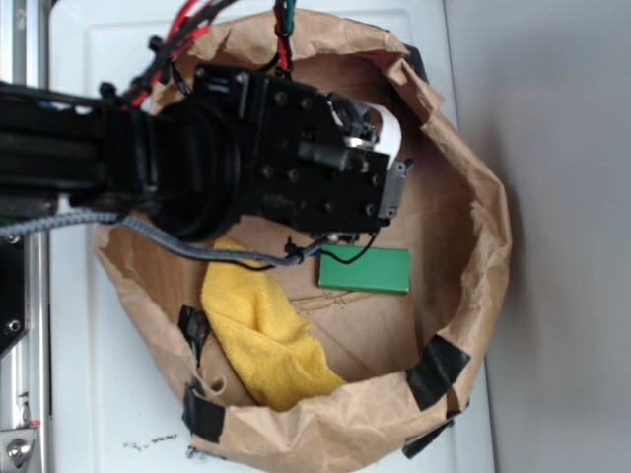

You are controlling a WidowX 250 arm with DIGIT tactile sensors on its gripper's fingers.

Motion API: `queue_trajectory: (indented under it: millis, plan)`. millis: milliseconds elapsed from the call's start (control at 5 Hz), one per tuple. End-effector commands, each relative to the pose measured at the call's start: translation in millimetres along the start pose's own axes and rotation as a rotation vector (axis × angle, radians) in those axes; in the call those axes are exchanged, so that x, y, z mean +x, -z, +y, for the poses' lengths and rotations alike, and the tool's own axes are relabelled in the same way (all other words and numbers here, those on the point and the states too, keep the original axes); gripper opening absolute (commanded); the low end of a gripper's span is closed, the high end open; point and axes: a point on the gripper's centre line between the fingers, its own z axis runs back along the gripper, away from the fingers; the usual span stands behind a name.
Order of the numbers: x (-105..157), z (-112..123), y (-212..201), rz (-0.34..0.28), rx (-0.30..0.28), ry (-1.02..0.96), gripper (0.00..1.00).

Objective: Grab the shell.

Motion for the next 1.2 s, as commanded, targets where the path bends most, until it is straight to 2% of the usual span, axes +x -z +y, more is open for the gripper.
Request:
queue_trajectory:
  millis: [0, 200, 400, 600, 800, 1000]
  plan:
    - [6, 3, -11, -0.030, -0.038, -0.016, 1.00]
    - [6, 3, -11, -0.030, -0.038, -0.016, 1.00]
    - [14, -2, -4, -0.014, -0.071, -0.012, 1.00]
    - [18, -13, 13, -0.029, -0.050, 0.015, 1.00]
    - [17, -14, 12, -0.029, -0.055, 0.013, 1.00]
    - [14, -14, 14, -0.043, -0.037, -0.002, 0.19]
